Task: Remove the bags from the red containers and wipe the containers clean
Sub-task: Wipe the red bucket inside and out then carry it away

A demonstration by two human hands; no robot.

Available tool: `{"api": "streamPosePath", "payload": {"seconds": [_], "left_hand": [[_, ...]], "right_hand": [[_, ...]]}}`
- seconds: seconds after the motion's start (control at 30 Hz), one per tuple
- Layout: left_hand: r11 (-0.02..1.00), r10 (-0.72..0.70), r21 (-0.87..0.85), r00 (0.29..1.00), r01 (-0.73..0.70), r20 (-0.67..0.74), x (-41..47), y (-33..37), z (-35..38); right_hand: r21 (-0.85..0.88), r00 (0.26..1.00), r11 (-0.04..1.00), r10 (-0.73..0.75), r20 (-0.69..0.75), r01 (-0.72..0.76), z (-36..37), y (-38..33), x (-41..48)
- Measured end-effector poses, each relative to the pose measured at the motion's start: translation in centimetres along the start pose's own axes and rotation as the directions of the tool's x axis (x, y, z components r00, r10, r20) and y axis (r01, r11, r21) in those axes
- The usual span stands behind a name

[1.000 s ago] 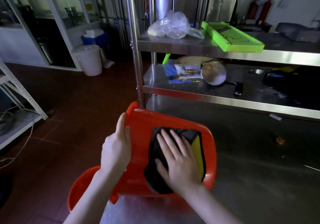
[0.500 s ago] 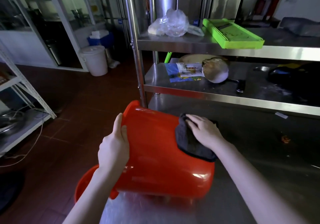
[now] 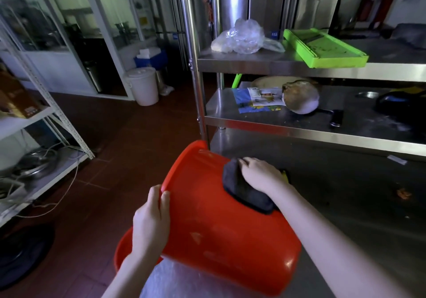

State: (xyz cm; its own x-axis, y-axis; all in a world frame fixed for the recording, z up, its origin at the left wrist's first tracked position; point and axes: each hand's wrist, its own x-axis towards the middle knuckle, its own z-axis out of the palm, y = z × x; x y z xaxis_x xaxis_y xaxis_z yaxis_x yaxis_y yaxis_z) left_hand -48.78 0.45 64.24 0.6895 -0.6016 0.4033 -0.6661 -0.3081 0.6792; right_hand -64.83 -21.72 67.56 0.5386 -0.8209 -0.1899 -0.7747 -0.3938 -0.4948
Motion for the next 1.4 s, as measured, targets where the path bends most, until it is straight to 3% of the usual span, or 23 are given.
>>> {"api": "streamPosePath", "payload": {"seconds": [0.07,0.13,0.23,0.33,0.4,0.53,0.63,0.73,0.9,1.0,1.1,1.17,1.3,1.4], "left_hand": [[0.998,-0.067,-0.013,0.997,0.067,0.028,-0.4,0.3,0.0],[0.994,-0.109,0.035,0.991,0.107,0.081,0.3,0.8,-0.4],[0.985,-0.129,0.132,0.981,0.11,0.144,3.8,1.9,-0.9],[0.97,-0.227,0.151,0.929,0.19,0.291,8.1,3.8,0.1],[0.965,-0.226,0.205,0.907,0.161,0.355,9.6,4.5,1.1],[0.993,-0.081,0.104,0.96,0.055,0.268,8.9,3.8,1.3],[0.999,0.031,0.007,0.989,-0.033,0.143,5.6,3.0,1.2],[0.996,0.014,-0.095,0.994,-0.003,0.111,2.6,2.0,1.4],[0.988,-0.052,-0.136,0.993,0.065,0.102,1.9,1.8,1.5],[0.997,-0.063,-0.049,0.995,0.066,0.076,2.1,2.3,1.9],[0.998,-0.054,-0.024,0.997,0.055,0.048,2.6,2.4,2.3],[0.998,-0.033,-0.05,0.998,0.035,0.046,2.8,2.1,2.4],[0.989,-0.029,-0.147,0.999,0.032,0.023,0.8,1.2,2.3],[0.985,-0.066,-0.158,0.998,0.064,-0.01,-1.7,0.5,2.1]], "right_hand": [[-0.106,0.984,0.986,-0.142,-0.109,0.13,1.2,-2.8,0.2],[-0.238,0.905,0.918,-0.369,-0.213,0.319,2.8,-5.2,-1.4],[-0.324,0.786,0.797,-0.584,-0.201,0.509,4.8,-6.7,-5.0],[-0.346,0.712,0.713,-0.685,-0.158,0.61,6.7,-6.2,-8.4],[-0.356,0.707,0.713,-0.685,-0.172,0.604,7.2,-5.4,-9.4],[-0.369,0.729,0.769,-0.627,-0.275,0.522,6.7,-3.7,-9.1],[-0.351,0.801,0.829,-0.535,-0.269,0.435,5.8,-3.2,-6.9],[-0.296,0.869,0.899,-0.406,-0.283,0.324,3.9,-3.3,-2.4],[-0.125,0.988,0.983,-0.143,-0.055,0.135,0.8,-4.4,4.9],[-0.15,0.958,0.962,-0.25,-0.142,0.228,0.9,-4.0,4.4],[-0.303,0.805,0.845,-0.521,-0.284,0.44,2.7,-1.3,-0.8],[-0.375,0.758,0.798,-0.584,-0.289,0.472,4.7,1.6,-5.1],[-0.378,0.74,0.803,-0.582,-0.337,0.46,5.5,5.7,-6.9],[-0.314,0.802,0.884,-0.453,-0.389,0.347,2.5,6.6,-3.2]]}}
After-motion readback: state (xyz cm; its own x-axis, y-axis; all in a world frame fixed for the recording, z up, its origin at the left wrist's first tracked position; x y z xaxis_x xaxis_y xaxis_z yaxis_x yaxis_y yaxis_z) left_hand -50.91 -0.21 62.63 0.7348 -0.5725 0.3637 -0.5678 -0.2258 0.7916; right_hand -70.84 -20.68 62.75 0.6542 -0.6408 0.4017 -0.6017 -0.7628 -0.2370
